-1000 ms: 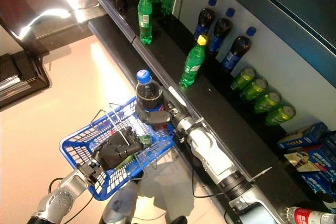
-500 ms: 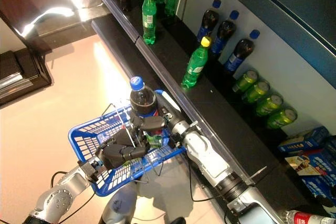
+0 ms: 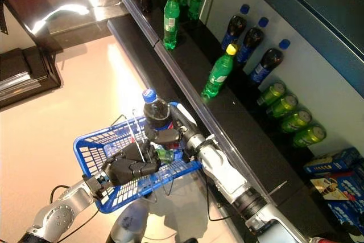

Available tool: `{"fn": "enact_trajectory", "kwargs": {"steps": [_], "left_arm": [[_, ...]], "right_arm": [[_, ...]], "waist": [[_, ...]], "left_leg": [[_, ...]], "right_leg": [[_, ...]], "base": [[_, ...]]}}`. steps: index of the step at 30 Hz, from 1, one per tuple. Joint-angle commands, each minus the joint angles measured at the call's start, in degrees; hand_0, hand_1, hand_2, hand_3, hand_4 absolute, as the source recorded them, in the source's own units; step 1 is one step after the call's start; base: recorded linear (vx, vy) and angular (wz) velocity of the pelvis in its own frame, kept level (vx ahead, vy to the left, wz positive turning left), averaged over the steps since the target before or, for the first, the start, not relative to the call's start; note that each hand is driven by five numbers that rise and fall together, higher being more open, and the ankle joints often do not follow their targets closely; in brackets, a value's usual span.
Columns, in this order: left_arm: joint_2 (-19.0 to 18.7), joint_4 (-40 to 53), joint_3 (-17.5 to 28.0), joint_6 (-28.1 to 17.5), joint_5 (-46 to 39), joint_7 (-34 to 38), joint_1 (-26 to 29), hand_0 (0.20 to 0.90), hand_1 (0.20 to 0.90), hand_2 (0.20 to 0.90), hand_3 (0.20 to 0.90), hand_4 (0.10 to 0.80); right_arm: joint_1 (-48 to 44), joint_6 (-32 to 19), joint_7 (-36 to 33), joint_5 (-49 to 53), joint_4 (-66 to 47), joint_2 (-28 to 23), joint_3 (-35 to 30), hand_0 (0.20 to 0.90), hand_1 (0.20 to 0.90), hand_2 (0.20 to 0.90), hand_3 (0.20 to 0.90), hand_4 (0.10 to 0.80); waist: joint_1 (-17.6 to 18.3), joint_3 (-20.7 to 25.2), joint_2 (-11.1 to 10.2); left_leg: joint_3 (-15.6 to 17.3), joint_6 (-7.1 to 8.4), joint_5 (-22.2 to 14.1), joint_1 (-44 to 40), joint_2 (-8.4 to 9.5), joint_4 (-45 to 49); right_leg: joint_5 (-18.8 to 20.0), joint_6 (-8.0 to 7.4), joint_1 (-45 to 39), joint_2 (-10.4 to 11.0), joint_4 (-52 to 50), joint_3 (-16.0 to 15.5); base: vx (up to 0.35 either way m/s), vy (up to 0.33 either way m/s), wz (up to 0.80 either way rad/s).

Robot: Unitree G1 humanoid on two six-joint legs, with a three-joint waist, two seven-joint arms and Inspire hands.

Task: Pick up the drink and place into the basket.

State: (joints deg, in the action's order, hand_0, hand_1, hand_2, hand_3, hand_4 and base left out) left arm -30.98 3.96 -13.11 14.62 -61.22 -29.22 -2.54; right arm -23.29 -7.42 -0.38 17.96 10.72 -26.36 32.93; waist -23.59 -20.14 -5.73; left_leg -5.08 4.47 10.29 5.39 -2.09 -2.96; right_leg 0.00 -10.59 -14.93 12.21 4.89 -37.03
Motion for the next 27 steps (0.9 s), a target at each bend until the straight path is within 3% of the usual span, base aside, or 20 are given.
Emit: {"fn": "enact_trajectory", "kwargs": {"steps": [1, 17, 27], "left_arm": [[6.65, 19.91, -2.36, -7.97, -10.18, -14.48, 8.92, 0.300, 0.300, 0.300, 0.200, 0.100], [6.26, 24.09, -1.85, -7.45, -10.79, -18.38, 9.87, 0.300, 0.300, 0.300, 0.200, 0.100], [5.83, 26.36, -2.75, -6.47, -9.48, -20.85, 11.77, 0.300, 0.300, 0.300, 0.200, 0.100]], "right_arm": [[0.10, -8.22, -1.17, -2.27, -0.74, 1.33, 2.22, 0.300, 0.300, 0.300, 0.200, 0.100], [0.28, -9.00, -2.62, -11.32, 4.27, -0.14, 2.87, 0.300, 0.300, 0.300, 0.200, 0.100], [-2.03, -8.83, -2.90, -18.89, 1.71, -1.78, 5.01, 0.300, 0.300, 0.300, 0.200, 0.100]], "waist": [[-1.34, 13.51, 0.69], [-1.98, 13.71, 0.54], [-2.20, 13.70, 0.36]], "left_leg": [[-3.45, 0.58, -5.35, -4.47, 0.15, -2.04], [-4.74, 0.79, -5.35, -4.06, 0.47, -2.04], [-6.07, 0.94, -5.31, -3.70, 0.82, -2.04]], "right_leg": [[-1.37, 3.60, 1.66, -2.96, -3.24, 2.42], [-1.44, 3.59, 1.79, -3.14, -3.03, 2.47], [-1.25, 3.50, 2.11, -3.38, -2.76, 2.75]], "base": [[0.000, -0.008, 0.11], [-0.001, -0.002, 0.02], [0.000, 0.000, 0.00]]}}
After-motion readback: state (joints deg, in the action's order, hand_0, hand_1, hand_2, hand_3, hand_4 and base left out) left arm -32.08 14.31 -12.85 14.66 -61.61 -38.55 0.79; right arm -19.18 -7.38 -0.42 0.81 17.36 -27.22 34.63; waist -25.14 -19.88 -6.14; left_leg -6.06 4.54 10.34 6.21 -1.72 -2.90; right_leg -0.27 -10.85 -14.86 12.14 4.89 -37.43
